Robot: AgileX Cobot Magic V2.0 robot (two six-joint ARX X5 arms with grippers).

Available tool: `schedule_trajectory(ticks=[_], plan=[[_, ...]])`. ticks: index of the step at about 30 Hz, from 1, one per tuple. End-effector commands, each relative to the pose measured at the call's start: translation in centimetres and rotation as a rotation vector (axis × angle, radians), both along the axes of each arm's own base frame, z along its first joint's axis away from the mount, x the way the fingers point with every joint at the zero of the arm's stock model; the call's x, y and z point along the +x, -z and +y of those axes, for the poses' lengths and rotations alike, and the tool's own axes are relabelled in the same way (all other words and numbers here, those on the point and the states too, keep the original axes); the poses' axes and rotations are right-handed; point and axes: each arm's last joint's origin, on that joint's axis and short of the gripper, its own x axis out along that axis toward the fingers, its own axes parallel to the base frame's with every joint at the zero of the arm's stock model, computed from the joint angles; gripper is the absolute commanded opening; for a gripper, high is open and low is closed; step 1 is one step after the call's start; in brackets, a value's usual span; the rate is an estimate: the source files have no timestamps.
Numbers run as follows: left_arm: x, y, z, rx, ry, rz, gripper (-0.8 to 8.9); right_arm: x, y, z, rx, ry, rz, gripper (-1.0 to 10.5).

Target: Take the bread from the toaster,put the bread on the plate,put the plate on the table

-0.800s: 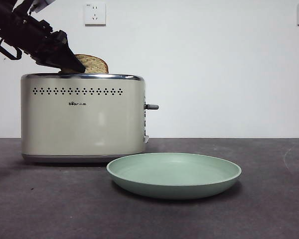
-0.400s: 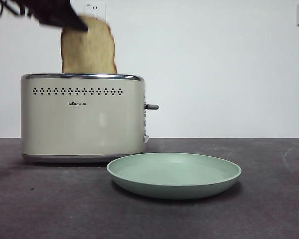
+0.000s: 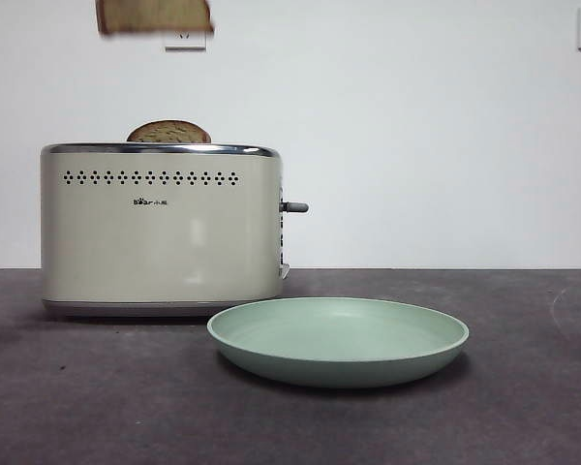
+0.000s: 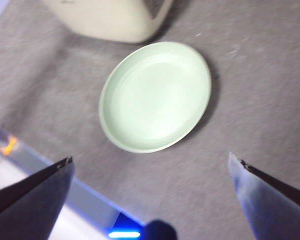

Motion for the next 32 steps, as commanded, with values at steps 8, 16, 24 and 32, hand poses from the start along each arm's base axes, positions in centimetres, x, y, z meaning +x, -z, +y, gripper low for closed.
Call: schedule_trajectory(ticks=[8, 16, 24, 32], plan=[[-10.0, -1.6, 0.0, -0.038, 0.115, 0.142, -0.06, 5.0, 2.6, 0.6, 0.001, 0.032, 0.128, 6.6], [-13.8, -0.5, -0.7, 0.009, 0.224, 0.303, -0.06, 9.7, 7.1, 2.2, -0.024, -0.009, 0.292, 5.8], [-14.4, 0.0, -1.2, 0.033, 0.271, 0.368, -0.06, 12.8, 11.4, 5.4, -0.049, -0.081, 0.349, 4.9], [-14.4, 0.1, -1.2, 0.036, 0.27, 0.381, -0.07, 14.5, 14.9, 6.7, -0.132, -0.051, 0.385, 4.9]])
